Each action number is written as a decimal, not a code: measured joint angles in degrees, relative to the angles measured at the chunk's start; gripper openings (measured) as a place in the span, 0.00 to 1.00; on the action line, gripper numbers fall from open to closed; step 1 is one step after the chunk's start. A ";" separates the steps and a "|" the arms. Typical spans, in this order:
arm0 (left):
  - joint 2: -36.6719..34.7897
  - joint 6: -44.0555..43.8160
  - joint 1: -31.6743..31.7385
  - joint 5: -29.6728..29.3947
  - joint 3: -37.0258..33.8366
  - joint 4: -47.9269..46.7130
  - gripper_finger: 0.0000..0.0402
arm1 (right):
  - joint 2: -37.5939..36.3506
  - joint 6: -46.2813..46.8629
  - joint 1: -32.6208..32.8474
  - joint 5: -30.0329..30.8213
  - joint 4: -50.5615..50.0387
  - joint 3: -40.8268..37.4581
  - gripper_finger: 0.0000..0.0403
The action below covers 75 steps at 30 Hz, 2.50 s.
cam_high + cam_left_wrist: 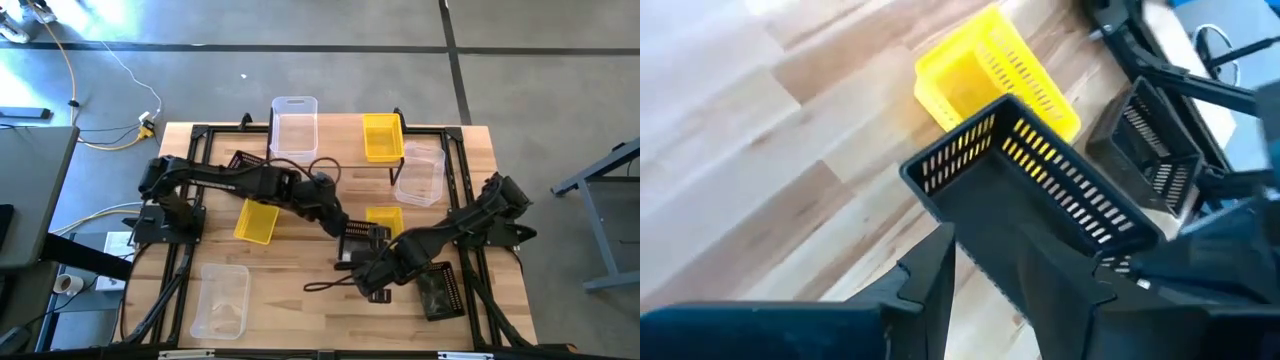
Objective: Stack baskets on shelf by color
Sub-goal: Put the bottom left black bin on the shelf
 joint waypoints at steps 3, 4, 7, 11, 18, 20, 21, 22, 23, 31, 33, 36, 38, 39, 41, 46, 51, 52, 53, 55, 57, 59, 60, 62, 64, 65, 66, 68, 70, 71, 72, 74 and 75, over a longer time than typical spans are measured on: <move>-2.59 2.27 0.36 -0.69 0.00 -1.02 0.25 | -1.17 -0.08 -0.02 0.30 0.71 0.00 0.00; -3.47 3.08 0.45 -0.73 0.00 -1.27 0.25 | -1.69 -0.16 -0.02 0.49 1.16 0.00 0.00; -6.39 5.22 0.76 -1.12 0.00 -1.90 0.25 | -3.15 -0.97 -0.02 0.97 2.01 0.02 0.00; -10.30 8.18 0.78 -2.27 0.00 -2.63 0.25 | -4.58 -1.77 -0.13 2.51 3.09 0.02 0.00; -15.57 10.79 0.69 -5.40 0.00 -5.27 0.25 | -5.83 -1.76 -1.34 4.37 4.91 0.05 0.00; -16.38 11.70 0.69 -6.38 0.00 -5.57 0.25 | -5.83 -2.71 -1.71 4.33 5.89 0.05 0.00; -16.77 12.06 0.69 -6.97 0.00 -5.63 0.25 | -5.83 -3.14 -1.93 4.30 6.29 0.05 0.00; -17.18 12.28 0.69 -7.51 0.00 -5.94 0.25 | -5.83 -3.42 -2.21 4.29 6.53 0.05 0.00; -17.56 12.30 0.69 -8.13 0.00 -6.22 0.25 | -5.83 -3.91 -2.52 4.28 6.61 0.05 0.00; -18.26 12.43 0.69 -8.74 0.00 -7.81 0.25 | -5.83 -8.08 -4.84 2.99 10.21 0.68 0.00; -18.26 12.94 0.69 -8.74 0.00 -8.36 0.25 | -5.42 -9.44 -4.90 3.23 11.45 0.74 0.00; -18.26 13.39 0.69 -8.73 0.00 -8.48 0.25 | -3.85 -12.09 -4.72 4.14 12.68 0.75 0.00; -18.26 13.39 0.69 -8.47 0.00 -8.56 0.25 | -2.82 -13.52 -4.63 4.75 13.50 0.75 0.00; -18.26 13.36 0.69 -8.30 0.00 -8.59 0.25 | -2.23 -14.09 -4.63 5.07 13.99 0.75 0.00; -18.26 12.93 0.67 -8.17 0.00 -8.60 0.25 | -0.61 -14.80 -4.33 5.42 14.61 0.75 0.00; -18.41 12.32 0.63 -6.52 0.00 -9.33 0.25 | 3.66 -15.87 -2.76 6.69 16.77 0.70 0.00; -18.43 11.73 0.25 -5.25 0.00 -9.57 0.25 | 6.80 -15.41 -1.05 6.51 17.88 0.70 0.00; -18.43 11.66 0.23 -5.18 0.00 -9.57 0.25 | 7.27 -14.98 -0.76 6.27 18.05 0.70 0.00; -18.43 11.40 0.23 -4.99 0.00 -9.57 0.25 | 7.71 -14.51 -0.50 6.21 17.94 0.70 0.00; -18.43 10.78 0.21 -4.62 0.00 -9.72 0.25 | 8.34 -13.69 0.16 5.90 17.86 0.68 0.00; -18.43 10.39 0.21 -4.48 0.00 -9.73 0.25 | 8.86 -13.10 0.65 5.14 17.94 0.68 0.00; -18.43 10.34 0.11 -4.31 0.00 -9.73 0.25 | 9.37 -12.47 0.90 4.21 17.90 0.68 0.00; -18.43 10.33 -0.05 -4.04 0.00 -9.73 0.25 | 9.62 -12.18 0.96 3.67 17.92 0.68 0.00; -18.43 10.17 -0.31 -3.62 0.00 -9.73 0.25 | 10.12 -12.01 1.16 3.08 17.98 0.68 0.00; -18.43 9.64 -0.79 -3.54 0.00 -9.73 0.25 | 10.80 -11.66 1.11 2.14 18.34 0.68 0.00; -18.43 9.37 -0.98 -3.54 0.00 -9.73 0.25 | 11.22 -11.42 1.05 0.95 18.35 0.68 0.00; -18.43 9.29 -1.13 -3.52 0.00 -9.73 0.25 | 11.70 -10.89 0.98 -0.07 18.41 0.68 0.00; -18.43 9.28 -1.47 -3.52 0.00 -9.73 0.25 | 12.63 -10.07 0.96 -1.45 18.44 0.66 0.00; -18.43 8.99 -1.81 -3.52 0.00 -9.71 0.25 | 13.46 -9.15 0.96 -3.11 18.77 0.66 0.00; -18.43 8.72 -1.96 -3.52 0.00 -9.73 0.25 | 13.80 -8.97 0.96 -3.93 18.78 0.66 0.00; -18.43 8.63 -2.06 -3.52 0.00 -9.73 0.25 | 14.04 -8.89 0.96 -4.61 18.81 0.66 0.00; -18.43 8.65 -2.11 -3.52 0.00 -9.72 0.25 | 14.58 -8.59 0.93 -5.15 18.91 0.64 0.00; -18.43 8.64 -2.11 -3.52 0.00 -9.73 0.25 | 14.70 -8.39 0.90 -5.43 18.87 0.62 0.00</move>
